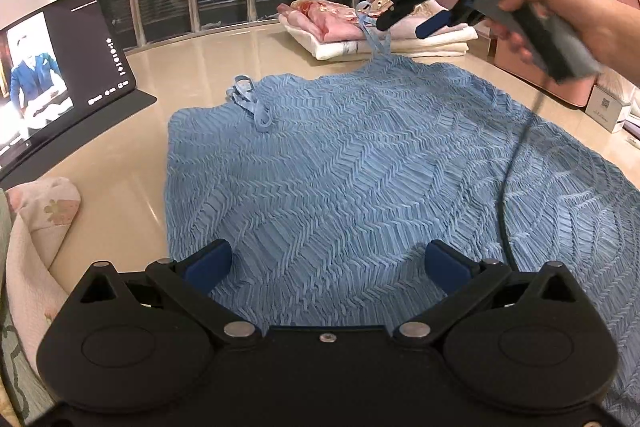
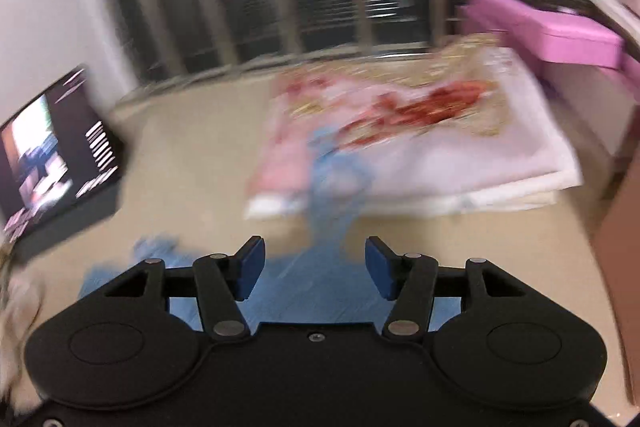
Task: Fold clothes
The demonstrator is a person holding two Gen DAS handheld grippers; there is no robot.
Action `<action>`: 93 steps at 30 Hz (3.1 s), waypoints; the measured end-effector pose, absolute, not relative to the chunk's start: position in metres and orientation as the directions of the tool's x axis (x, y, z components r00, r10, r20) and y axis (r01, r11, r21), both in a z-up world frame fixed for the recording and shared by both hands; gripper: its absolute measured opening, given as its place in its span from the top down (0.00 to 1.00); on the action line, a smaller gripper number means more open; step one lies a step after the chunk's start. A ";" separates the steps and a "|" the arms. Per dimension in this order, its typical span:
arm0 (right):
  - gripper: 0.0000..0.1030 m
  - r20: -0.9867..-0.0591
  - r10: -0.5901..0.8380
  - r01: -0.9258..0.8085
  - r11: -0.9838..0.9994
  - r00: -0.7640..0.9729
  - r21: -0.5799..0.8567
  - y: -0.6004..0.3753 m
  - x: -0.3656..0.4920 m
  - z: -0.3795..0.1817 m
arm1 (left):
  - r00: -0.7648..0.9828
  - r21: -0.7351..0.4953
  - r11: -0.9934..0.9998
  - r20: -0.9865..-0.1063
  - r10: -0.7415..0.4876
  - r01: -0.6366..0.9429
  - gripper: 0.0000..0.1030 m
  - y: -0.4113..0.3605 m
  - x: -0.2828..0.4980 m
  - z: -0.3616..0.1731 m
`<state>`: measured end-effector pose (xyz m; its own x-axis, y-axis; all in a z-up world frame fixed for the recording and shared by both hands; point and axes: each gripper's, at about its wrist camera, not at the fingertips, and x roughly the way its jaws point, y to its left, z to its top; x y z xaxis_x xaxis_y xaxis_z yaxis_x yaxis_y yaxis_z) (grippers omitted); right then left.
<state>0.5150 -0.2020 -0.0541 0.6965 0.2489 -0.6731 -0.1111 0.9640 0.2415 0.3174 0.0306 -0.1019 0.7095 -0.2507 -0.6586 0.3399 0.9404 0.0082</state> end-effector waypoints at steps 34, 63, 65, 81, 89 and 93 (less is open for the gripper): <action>0.43 -0.584 0.146 -0.155 0.987 0.799 0.035 -0.183 0.528 -0.046 | 0.716 0.008 0.943 -0.653 -0.248 0.334 0.00 0.029 0.316 -0.102; 0.49 -0.679 0.461 -0.183 0.878 0.571 0.441 -0.254 0.423 -0.078 | 0.717 0.007 0.944 -0.652 -0.246 0.330 0.00 0.030 0.317 -0.102; 0.49 -0.645 0.426 -0.183 0.894 0.635 0.410 -0.253 0.422 -0.071 | 0.718 0.007 0.944 -0.652 -0.245 0.329 0.00 0.030 0.317 -0.102; 0.88 -0.654 0.228 -0.109 0.970 0.722 0.218 -0.208 0.507 -0.111 | 0.719 0.007 0.946 -0.651 -0.242 0.325 0.00 0.028 0.316 -0.102; 0.47 -0.531 0.324 -0.133 0.921 0.783 0.366 -0.230 0.468 -0.085 | 0.719 0.007 0.946 -0.651 -0.242 0.325 0.00 0.028 0.316 -0.102; 0.35 -0.454 0.352 -0.152 0.895 0.818 0.419 -0.241 0.430 -0.064 | 0.723 0.002 0.947 -0.647 -0.244 0.322 0.00 0.029 0.315 -0.101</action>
